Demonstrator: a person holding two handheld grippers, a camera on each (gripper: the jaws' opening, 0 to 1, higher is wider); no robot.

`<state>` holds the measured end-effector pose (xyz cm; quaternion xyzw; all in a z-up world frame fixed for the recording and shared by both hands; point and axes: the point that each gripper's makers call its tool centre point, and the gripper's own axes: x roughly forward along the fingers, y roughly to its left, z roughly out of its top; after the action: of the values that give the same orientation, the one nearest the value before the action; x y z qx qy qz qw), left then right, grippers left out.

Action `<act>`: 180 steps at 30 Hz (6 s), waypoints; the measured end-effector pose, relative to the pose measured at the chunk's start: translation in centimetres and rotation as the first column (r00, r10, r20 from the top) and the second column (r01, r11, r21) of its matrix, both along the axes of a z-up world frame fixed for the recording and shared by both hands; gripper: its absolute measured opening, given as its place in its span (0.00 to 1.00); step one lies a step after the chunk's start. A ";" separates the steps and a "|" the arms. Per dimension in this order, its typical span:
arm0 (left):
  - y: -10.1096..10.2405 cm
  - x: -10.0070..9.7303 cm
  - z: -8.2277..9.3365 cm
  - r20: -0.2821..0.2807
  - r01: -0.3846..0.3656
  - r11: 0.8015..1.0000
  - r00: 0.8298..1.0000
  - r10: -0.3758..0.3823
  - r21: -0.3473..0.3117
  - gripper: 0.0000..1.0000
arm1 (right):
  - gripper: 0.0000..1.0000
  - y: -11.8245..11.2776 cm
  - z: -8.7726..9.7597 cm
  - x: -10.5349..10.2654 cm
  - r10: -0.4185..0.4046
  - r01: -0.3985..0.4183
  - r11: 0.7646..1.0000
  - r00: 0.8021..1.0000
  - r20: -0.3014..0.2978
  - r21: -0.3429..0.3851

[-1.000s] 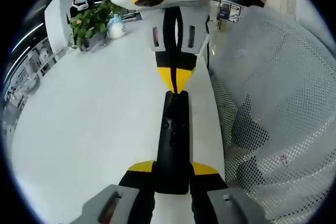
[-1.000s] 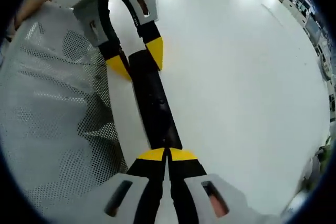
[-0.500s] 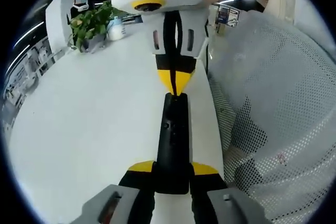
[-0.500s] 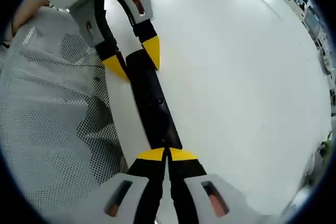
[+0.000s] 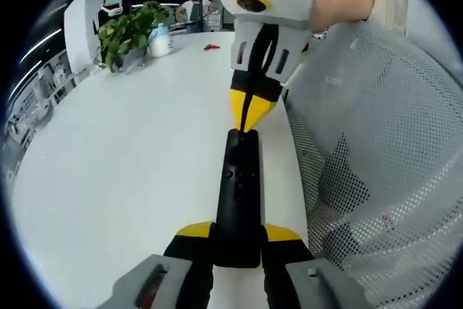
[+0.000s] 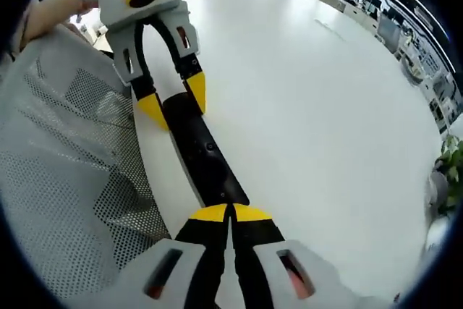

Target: Press the specified remote control buttons in sequence, fully releasing each button before pressing the next.

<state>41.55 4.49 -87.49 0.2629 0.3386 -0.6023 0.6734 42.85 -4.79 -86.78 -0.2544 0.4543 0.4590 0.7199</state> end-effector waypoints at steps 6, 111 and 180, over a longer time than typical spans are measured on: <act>0.0 0.0 0.0 0.000 0.004 1.000 1.000 -0.004 0.007 0.25 | 0.00 0.1 0.1 0.1 -0.026 0.027 0.999 0.999 -0.029 0.027; 0.0 -0.1 0.0 -0.002 0.015 1.000 1.000 -0.015 0.025 0.24 | 0.00 2.2 0.0 -0.4 0.173 -0.167 0.984 0.981 0.085 -0.067; 0.0 0.0 0.0 -0.005 0.019 1.000 1.000 -0.019 0.021 0.25 | 0.08 2.9 0.3 -0.5 0.361 -0.358 0.932 0.929 0.076 -0.055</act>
<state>41.51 4.50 -87.48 0.2719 0.3442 -0.6054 0.6641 42.39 -1.92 -86.44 -0.3670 0.3783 0.5626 0.6369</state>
